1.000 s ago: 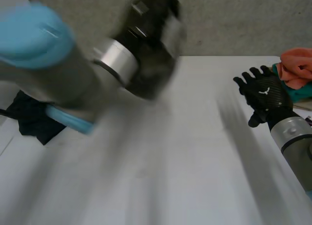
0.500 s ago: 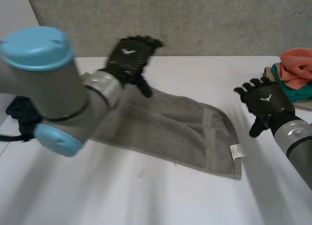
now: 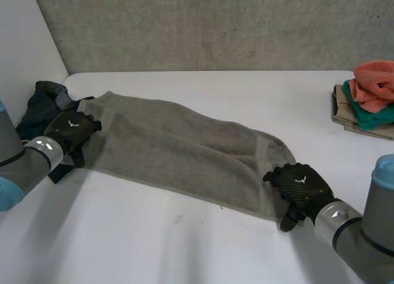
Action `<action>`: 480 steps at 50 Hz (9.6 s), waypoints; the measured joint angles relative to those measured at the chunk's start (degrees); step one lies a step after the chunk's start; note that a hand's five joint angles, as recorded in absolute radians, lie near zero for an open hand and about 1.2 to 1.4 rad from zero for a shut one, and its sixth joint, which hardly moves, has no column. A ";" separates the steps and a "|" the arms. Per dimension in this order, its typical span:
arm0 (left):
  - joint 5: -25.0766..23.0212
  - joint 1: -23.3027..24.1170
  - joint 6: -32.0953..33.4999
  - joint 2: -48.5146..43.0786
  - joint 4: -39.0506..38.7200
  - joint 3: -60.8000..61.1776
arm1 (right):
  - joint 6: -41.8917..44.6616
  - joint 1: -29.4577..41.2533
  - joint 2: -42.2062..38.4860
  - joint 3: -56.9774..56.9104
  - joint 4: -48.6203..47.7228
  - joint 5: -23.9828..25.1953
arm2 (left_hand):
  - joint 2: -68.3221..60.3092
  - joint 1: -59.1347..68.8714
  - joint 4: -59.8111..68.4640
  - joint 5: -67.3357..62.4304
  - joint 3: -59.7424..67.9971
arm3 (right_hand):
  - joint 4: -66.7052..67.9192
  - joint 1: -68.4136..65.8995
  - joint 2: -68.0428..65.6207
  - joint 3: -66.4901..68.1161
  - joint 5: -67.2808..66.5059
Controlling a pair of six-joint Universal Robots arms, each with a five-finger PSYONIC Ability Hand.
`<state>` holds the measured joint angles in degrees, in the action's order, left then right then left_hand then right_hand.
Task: Fold the laundry.
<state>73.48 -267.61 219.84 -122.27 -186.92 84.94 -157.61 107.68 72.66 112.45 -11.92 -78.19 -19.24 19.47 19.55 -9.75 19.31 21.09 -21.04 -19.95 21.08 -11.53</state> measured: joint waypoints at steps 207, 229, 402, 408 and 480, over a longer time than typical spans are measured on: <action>13.97 13.06 11.64 28.63 19.10 24.07 | 47.15 -20.69 4.97 -12.18 34.20 -3.18 | -49.23 45.65 49.29 -46.79 48.68 | 47.59 -43.39 -47.46 47.10 -46.52; 14.47 16.08 -0.82 4.03 -3.46 2.07 | 33.14 -13.60 -12.44 -24.77 3.53 -7.09 | -49.23 45.65 49.30 -47.11 48.68 | 47.59 -43.39 -47.46 47.11 -47.16; 22.17 38.80 -26.71 9.61 -7.91 -7.18 | -12.18 9.03 7.13 -14.14 0.20 -0.31 | 7.22 -8.31 -7.97 6.95 -7.32 | -9.09 8.15 7.65 -9.02 9.01; 28.57 44.58 -29.56 2.44 -1.47 -12.86 | -13.83 5.89 3.72 -19.24 8.83 -0.68 | 7.22 -8.31 -7.97 6.95 -7.32 | -9.09 8.15 7.65 -9.02 9.01; -4.68 38.27 -30.33 2.54 10.08 -24.70 | 6.14 16.84 -9.45 -0.38 -30.98 -3.43 | 7.22 -8.30 -7.97 7.02 -7.32 | 11.55 -11.88 -12.88 11.35 -9.48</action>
<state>68.81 -229.34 189.52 -119.72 -176.84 60.24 -151.47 124.52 63.21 112.07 -42.90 -81.62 -12.01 11.17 11.58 -2.73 11.98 32.64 -32.92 -32.83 32.42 -21.01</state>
